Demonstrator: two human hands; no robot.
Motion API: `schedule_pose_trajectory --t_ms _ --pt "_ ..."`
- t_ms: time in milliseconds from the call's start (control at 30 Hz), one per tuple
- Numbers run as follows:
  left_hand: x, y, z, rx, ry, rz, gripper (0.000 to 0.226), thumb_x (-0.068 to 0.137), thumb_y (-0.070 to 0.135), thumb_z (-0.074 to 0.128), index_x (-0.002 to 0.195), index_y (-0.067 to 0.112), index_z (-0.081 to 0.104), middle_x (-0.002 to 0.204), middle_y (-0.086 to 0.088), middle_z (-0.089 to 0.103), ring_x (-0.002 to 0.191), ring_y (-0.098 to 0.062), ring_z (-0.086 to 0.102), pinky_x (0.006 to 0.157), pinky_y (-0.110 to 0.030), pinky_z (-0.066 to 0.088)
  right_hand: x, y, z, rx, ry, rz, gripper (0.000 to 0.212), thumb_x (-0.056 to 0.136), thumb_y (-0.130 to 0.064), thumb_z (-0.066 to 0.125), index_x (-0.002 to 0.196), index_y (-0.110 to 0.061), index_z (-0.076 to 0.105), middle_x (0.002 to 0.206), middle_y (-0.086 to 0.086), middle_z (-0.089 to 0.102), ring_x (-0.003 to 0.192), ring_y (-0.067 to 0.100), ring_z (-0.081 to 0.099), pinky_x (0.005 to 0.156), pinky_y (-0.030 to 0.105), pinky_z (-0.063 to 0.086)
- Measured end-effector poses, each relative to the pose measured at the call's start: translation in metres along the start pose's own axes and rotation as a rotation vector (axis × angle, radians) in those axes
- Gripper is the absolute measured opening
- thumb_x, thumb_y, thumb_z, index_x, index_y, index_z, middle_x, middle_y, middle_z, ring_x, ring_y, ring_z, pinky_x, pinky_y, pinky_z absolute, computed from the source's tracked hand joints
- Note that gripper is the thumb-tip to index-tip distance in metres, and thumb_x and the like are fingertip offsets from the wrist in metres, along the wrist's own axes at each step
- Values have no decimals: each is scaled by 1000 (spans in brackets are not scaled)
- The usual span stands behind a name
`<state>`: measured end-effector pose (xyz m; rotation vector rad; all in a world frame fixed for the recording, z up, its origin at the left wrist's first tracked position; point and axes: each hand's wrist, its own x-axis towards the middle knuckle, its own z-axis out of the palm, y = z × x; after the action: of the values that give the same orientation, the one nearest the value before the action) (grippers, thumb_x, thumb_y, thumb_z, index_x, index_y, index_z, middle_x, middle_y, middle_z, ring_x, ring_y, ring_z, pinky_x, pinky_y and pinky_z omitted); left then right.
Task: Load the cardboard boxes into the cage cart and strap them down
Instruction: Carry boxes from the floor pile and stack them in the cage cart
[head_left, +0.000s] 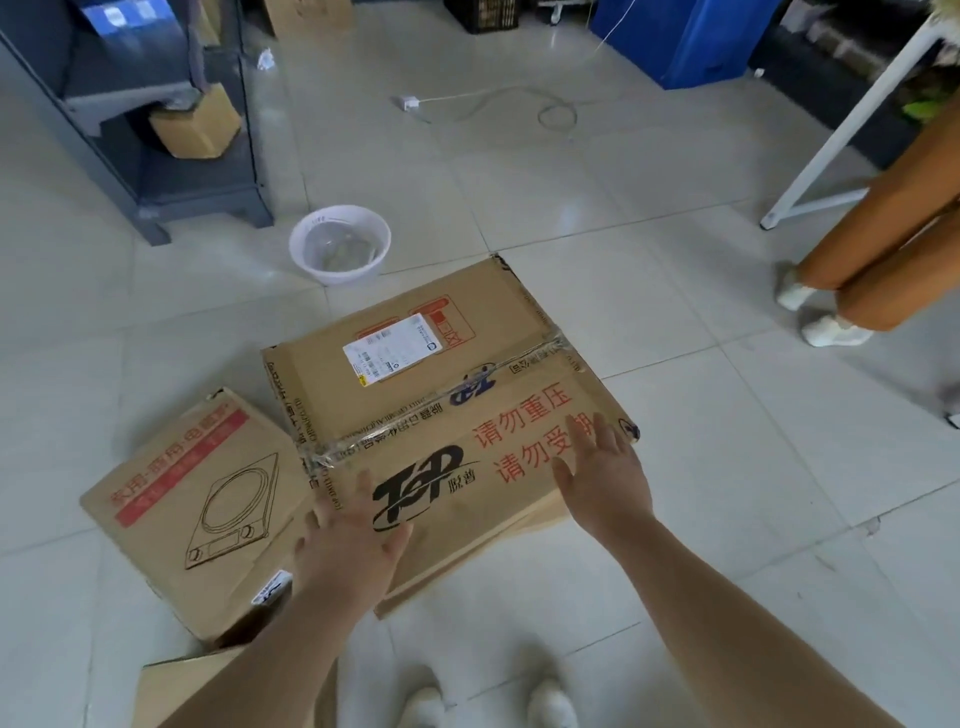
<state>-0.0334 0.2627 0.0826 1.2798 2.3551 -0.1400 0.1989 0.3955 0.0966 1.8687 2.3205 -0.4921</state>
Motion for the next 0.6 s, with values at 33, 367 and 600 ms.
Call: schedule_pose_trajectory --t_ms 33,367,600 --pt "6 1 7 -12 -3 -27 82 87 68 34 148 33 -7 152 -24 11 136 -41 28 103 -50 39 12 5 7 -15 -9 -9 59 98 -45 34 150 -25 14 158 13 10 145 32 11 116 43 19" --pt "29 10 58 -391 13 -316 87 76 76 45 146 48 1 142 -12 9 125 -46 36 96 -51 46 102 59 39 -40 -54 11 79 82 -74 34 148 -38 9 142 25 28 129 40 33 109 47 26" --pt "25 23 43 -477 81 -382 97 66 74 63 146 43 18 137 -12 20 120 -42 38 98 -46 42 105 48 36 65 7 -47 90 74 -77 43 148 -36 16 131 19 38 117 37 40 105 47 33"
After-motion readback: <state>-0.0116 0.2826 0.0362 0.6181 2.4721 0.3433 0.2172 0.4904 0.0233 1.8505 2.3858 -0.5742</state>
